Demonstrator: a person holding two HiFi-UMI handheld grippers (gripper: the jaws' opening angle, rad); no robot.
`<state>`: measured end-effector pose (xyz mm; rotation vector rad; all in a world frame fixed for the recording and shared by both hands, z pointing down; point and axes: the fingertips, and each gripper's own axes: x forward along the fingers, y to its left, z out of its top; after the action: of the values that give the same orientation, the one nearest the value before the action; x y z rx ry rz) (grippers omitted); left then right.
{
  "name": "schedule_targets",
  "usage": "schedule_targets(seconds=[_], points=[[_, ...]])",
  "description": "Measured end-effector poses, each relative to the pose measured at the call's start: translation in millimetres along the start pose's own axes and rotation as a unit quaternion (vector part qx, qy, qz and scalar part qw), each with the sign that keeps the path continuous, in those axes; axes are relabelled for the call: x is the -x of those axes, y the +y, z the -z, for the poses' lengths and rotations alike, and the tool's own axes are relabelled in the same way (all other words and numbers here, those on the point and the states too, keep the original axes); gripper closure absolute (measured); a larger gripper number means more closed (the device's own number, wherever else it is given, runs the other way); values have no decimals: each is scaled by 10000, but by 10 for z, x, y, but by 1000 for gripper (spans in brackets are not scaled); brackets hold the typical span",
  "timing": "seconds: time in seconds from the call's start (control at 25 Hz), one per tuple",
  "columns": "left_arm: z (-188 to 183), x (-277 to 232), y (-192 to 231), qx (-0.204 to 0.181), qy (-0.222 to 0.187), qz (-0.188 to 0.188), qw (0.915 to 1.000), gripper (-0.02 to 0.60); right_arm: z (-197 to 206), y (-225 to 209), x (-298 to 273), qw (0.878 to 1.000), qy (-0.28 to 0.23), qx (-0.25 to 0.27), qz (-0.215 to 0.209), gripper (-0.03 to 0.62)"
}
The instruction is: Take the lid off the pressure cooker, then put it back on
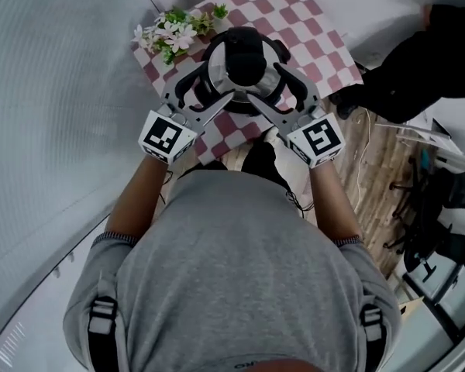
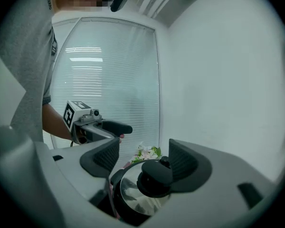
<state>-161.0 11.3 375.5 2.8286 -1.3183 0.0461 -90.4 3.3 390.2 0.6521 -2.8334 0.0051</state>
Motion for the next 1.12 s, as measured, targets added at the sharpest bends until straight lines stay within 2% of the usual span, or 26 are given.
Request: schedule_targets(seconds=[0.2, 0.36, 0.52, 0.72, 0.88, 1.12], points=[[166, -232, -14, -6, 443, -417, 9981, 253, 147, -222, -104, 9959, 164, 195, -867, 255], [268, -397, -35, 18, 586, -593, 9965, 253, 231, -382, -142, 9883, 413, 349, -1424, 255], [320, -526, -57, -198, 958, -689, 9928, 253, 279, -455, -183, 9783, 617, 446, -1926, 255], [480, -621, -102, -424, 1602, -517, 9848, 253, 398, -401, -280, 9617, 979, 727, -2455, 253], [549, -664, -98, -627, 1996, -179, 9777, 253, 481, -318, -368, 9488, 1363, 927, -2694, 252], [778, -720, -39, -1060, 2724, 484, 9551, 253, 612, -268, -510, 9348, 1874, 1205, -2765, 249]])
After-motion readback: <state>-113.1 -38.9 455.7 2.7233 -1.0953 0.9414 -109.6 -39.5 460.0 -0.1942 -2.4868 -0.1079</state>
